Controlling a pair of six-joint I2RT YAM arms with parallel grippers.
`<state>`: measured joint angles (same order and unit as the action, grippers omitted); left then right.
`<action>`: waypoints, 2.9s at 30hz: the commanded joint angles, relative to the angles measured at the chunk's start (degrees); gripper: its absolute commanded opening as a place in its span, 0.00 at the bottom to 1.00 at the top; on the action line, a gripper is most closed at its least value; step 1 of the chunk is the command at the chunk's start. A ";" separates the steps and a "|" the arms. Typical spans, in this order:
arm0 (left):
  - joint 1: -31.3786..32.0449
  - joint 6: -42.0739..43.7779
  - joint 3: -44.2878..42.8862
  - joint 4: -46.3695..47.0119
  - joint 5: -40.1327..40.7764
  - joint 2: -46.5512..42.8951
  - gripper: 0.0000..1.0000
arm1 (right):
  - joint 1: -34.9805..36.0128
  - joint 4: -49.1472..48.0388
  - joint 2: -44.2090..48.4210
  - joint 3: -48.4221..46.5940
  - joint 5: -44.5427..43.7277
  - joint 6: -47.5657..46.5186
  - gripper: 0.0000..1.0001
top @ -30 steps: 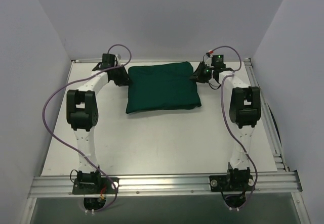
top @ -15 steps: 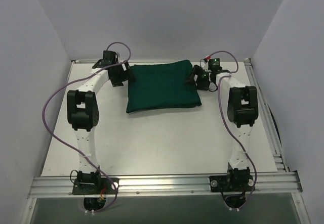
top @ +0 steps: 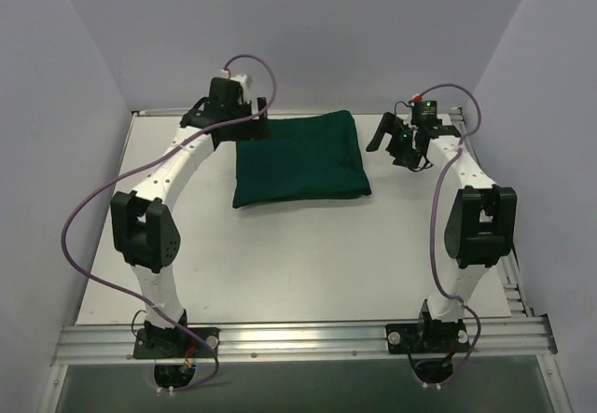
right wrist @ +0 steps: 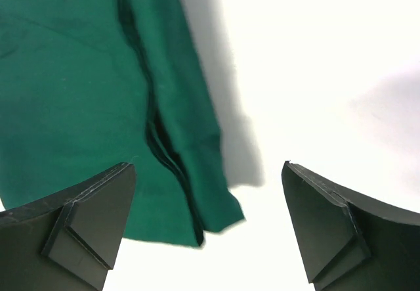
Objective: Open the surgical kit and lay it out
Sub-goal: Move the surgical kit at the center of the board, then open the surgical kit at the center of the board.
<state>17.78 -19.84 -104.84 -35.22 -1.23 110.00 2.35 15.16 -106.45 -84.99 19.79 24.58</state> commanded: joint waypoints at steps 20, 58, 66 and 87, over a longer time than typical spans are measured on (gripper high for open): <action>25.20 9.03 -12.41 -1.85 6.84 9.46 0.75 | -4.99 -5.21 18.48 21.80 13.78 10.14 0.65; 20.98 9.90 -1.44 5.76 -7.80 -0.47 0.81 | 5.21 -2.86 5.73 5.63 16.68 8.38 0.00; 21.95 13.59 -1.25 8.68 -9.23 -0.40 0.94 | 6.53 -3.03 5.55 3.08 18.88 13.73 0.00; 23.97 12.10 -4.41 9.82 -4.48 7.68 0.90 | 6.79 -6.72 9.77 4.48 21.08 26.84 0.00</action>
<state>41.65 -7.31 -105.49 -26.87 -7.66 116.33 8.73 9.76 -100.38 -79.83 38.81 49.82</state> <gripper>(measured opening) 0.906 0.077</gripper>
